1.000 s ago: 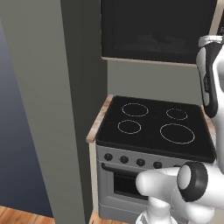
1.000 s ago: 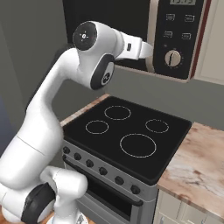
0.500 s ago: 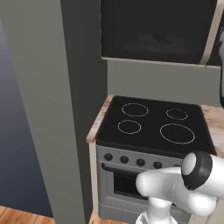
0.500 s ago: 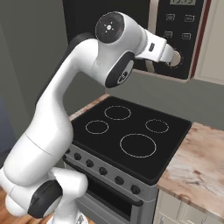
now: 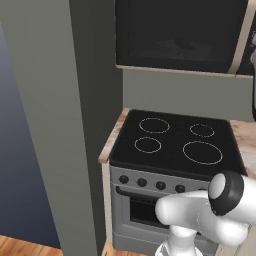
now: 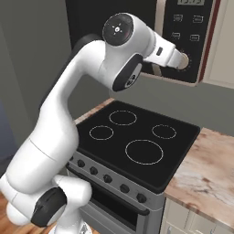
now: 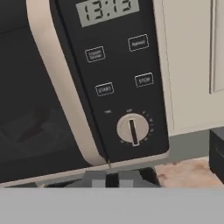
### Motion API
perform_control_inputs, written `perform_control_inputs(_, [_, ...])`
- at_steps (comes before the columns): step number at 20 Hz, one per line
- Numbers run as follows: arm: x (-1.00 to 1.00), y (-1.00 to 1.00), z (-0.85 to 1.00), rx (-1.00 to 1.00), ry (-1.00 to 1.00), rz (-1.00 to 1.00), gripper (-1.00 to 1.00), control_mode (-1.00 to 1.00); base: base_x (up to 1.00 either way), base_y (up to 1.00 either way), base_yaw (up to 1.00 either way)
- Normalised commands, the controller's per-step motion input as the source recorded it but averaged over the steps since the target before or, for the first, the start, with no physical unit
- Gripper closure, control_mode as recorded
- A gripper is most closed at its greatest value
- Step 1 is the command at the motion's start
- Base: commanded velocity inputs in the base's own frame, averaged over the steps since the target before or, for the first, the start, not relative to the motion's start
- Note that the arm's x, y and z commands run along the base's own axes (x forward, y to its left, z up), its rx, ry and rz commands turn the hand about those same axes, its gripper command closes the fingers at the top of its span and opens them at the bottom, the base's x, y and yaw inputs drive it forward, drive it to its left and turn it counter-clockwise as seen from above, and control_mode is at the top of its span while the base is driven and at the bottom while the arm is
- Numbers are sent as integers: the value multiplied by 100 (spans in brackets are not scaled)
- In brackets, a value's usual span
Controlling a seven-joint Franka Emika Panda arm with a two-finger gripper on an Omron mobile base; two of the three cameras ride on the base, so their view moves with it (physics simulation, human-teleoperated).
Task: Place the tupperware containing the chicken drumstick and onion meal in the microwave. Close the microwave door and press the start button to reheat the meal.
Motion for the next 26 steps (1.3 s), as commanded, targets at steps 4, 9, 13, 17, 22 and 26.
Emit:
perform_control_inputs(4, [21, -15, -13, 34, -2, -7, 100, -100, 0, 0, 0])
perform_control_inputs(9, [5, -22, 6, 44, -5, -8, 100, -100, 0, 0, 0])
perform_control_inputs(13, [0, -11, 8, 36, -21, -5, 100, -100, 0, 0, 0])
perform_control_inputs(17, [0, 0, 0, 26, -32, -1, 100, -100, 0, 0, 0])
perform_control_inputs(22, [0, 0, 0, 21, -36, 0, 100, -100, 0, 0, 0])
perform_control_inputs(26, [2, 0, 24, 7, -18, 0, 100, -100, 0, 0, 0])
